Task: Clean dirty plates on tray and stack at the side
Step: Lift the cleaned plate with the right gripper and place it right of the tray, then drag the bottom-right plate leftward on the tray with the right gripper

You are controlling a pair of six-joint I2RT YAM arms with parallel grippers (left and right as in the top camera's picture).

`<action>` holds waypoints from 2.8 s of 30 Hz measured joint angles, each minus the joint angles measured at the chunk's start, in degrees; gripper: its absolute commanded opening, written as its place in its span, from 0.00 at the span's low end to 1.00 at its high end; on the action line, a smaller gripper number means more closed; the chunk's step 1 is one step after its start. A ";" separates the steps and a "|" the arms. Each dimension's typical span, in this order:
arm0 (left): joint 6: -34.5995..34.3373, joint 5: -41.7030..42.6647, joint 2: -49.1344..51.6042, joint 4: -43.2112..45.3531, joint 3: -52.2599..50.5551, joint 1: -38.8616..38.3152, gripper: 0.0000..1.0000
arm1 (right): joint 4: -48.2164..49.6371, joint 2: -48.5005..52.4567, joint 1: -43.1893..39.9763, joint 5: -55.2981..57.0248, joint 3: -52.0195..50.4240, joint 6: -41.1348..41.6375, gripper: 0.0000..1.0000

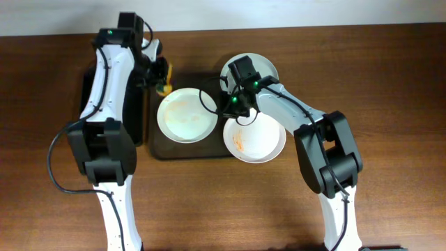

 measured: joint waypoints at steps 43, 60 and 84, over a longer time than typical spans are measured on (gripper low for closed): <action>-0.17 -1.86 0.00 1.51 7.30 3.37 0.01 | -25.03 -4.59 15.45 64.87 18.23 -8.41 0.04; -0.17 -1.88 0.00 1.51 7.30 3.37 0.01 | -29.31 -4.63 27.69 97.33 18.34 -4.48 0.04; -0.15 -2.95 0.00 2.40 7.30 3.37 0.01 | -10.08 -18.12 -43.87 22.53 -20.48 -7.08 0.42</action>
